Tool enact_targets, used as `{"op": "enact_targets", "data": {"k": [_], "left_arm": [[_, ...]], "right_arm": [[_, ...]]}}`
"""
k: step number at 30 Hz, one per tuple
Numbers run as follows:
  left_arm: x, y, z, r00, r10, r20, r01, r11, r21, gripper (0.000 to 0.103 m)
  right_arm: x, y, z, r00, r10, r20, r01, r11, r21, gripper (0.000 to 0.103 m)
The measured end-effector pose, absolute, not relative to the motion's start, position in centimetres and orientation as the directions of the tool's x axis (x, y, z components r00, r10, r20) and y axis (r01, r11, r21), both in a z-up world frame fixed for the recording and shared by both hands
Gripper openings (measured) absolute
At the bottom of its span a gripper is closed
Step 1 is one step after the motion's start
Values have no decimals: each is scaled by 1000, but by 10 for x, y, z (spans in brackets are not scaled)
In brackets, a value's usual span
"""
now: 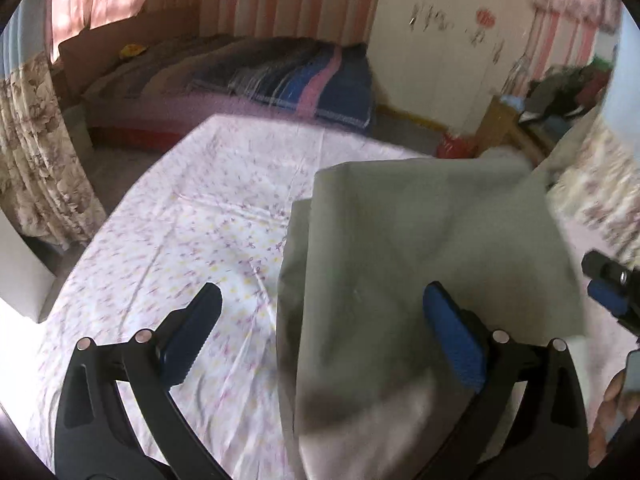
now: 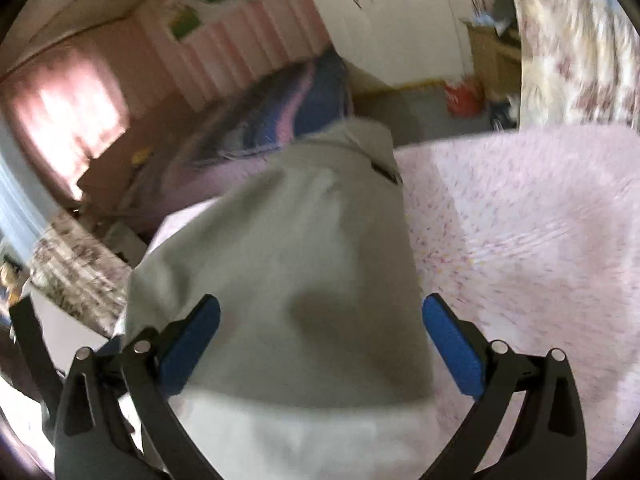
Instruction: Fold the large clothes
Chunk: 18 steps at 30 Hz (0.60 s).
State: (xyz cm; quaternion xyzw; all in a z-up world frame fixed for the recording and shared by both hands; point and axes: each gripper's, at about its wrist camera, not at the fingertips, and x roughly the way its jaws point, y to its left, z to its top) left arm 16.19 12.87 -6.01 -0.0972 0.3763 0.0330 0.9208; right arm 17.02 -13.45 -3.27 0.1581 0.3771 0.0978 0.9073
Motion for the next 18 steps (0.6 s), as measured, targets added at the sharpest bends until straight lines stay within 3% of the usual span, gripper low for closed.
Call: {"op": "enact_targets", "data": {"k": [3, 11, 14, 18], "left_arm": [[123, 123, -46, 743, -53, -667, -57, 988, -143, 100], [30, 88, -52, 780, -78, -622, 88, 996, -15, 100], [29, 77, -70, 758, -19, -652, 82, 994, 67, 100], [39, 96, -94, 689, -41, -724, 22, 999, -36, 100]], "right_arm": [[125, -148, -26, 685, 348, -640, -113, 919, 378, 101], [40, -156, -51, 675, 303, -673, -266, 950, 160, 101], [38, -155, -70, 637, 292, -714, -273, 951, 146, 101], [43, -141, -80, 631, 221, -743, -285, 957, 42, 101]]}}
